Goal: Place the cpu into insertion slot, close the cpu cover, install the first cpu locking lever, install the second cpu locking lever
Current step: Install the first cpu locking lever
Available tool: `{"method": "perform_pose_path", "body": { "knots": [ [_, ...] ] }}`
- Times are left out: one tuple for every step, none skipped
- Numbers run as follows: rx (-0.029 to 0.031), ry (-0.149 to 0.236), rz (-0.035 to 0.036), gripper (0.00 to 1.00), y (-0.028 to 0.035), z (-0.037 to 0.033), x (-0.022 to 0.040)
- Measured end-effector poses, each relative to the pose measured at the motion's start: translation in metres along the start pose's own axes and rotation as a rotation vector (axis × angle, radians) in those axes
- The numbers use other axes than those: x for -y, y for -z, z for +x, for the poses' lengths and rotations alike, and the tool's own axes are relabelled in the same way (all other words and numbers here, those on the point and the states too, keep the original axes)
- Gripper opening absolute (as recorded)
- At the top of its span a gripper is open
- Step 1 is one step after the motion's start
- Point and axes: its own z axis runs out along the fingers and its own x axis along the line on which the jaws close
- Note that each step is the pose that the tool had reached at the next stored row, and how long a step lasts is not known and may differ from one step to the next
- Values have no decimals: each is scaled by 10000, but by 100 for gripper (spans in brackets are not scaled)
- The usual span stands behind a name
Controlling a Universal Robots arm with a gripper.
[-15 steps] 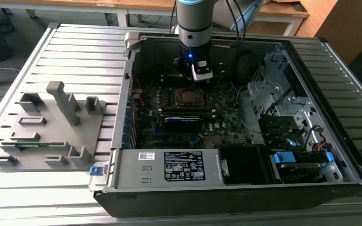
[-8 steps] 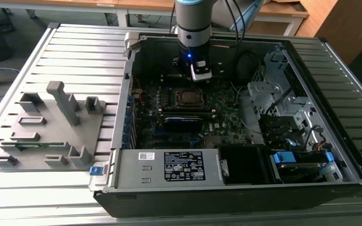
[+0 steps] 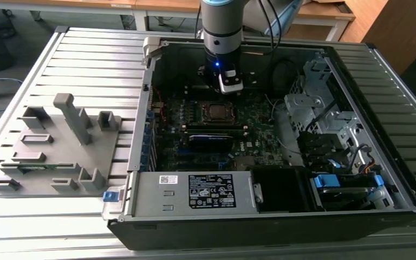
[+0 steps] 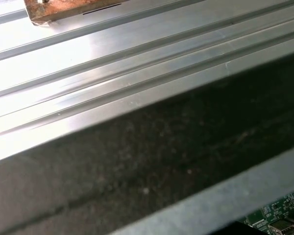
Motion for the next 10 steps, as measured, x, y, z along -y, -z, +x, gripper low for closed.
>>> {"method": "perform_pose_path", "body": {
  "knots": [
    [1,-1,-1,11,-1,0,1],
    [3,-1,-2,11,-2,-1,2],
    [4,0,-3,11,-3,-1,3],
    [6,1,-4,11,-4,-2,5],
    [8,1,-3,11,-4,-3,8],
    [9,2,-3,11,-5,-5,12],
    [11,2,-5,11,-6,-6,17],
    [12,2,-6,11,-7,-8,22],
    [15,2,-7,11,-8,-11,29],
    [16,2,-6,11,-8,-13,36]
  ]
}}
